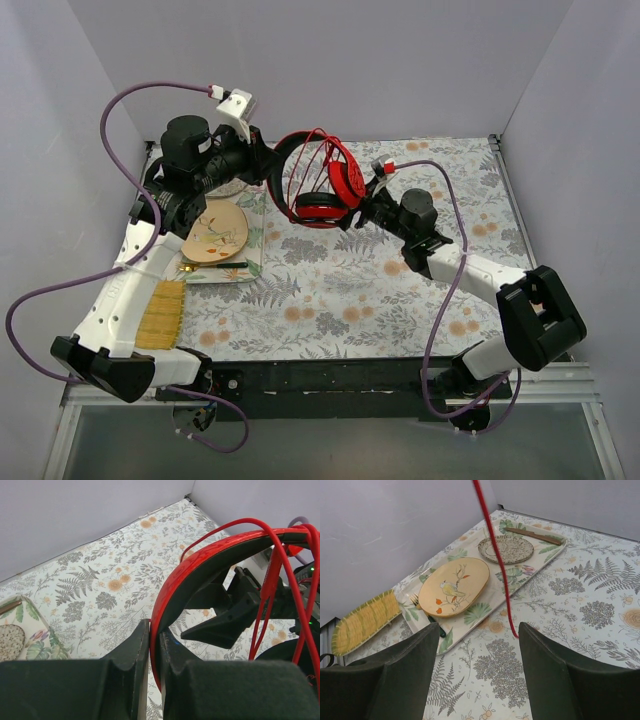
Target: Wrap the headphones
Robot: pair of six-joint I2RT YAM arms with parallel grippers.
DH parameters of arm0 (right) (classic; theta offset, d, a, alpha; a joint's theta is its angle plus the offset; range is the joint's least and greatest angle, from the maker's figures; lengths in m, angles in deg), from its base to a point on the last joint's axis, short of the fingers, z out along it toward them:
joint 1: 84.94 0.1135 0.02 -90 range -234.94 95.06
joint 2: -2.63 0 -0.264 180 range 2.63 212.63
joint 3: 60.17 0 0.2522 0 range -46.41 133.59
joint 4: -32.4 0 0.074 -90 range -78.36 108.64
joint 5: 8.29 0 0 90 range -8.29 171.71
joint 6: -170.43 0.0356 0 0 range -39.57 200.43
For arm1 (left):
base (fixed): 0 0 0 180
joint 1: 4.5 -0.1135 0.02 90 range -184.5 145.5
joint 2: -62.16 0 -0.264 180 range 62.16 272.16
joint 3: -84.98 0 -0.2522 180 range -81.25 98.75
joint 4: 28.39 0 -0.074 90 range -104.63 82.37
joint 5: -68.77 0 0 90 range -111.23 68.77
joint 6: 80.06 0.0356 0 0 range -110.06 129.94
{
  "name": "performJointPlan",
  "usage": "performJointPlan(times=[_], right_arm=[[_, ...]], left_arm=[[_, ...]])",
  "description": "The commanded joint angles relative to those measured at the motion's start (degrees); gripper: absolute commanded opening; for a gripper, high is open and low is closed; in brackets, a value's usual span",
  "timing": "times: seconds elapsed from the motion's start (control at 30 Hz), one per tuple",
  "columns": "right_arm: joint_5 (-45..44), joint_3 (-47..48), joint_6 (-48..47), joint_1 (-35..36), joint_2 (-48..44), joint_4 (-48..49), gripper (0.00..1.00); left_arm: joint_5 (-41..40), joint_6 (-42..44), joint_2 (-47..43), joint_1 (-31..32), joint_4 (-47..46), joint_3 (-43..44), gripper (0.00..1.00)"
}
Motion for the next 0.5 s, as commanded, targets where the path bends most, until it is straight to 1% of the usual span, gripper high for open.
performJointPlan(times=[0.0,0.13,0.27,0.33,0.47], right_arm=[[-0.1,2.2,1.6,-0.2,1.3,6.2,0.72],[-0.4,1.6,1.4,-0.1,1.3,7.0,0.72],[1.4,3.6,1.0,-0.1,3.0,6.6,0.72],[0.8,4.1,0.9,0.2,3.3,5.7,0.72],[0.7,3.2,0.7,0.7,2.4,5.6,0.73]], left_arm=[[4.3,0.7,-1.0,0.0,-0.1,4.2,0.0],[4.2,2.2,-1.1,0.1,0.3,4.3,0.0],[4.4,2.2,-0.8,0.1,0.6,5.4,0.0],[4.4,2.1,-0.5,0.0,0.7,5.9,0.0],[4.6,1.9,-0.5,0.0,0.8,5.9,0.0]])
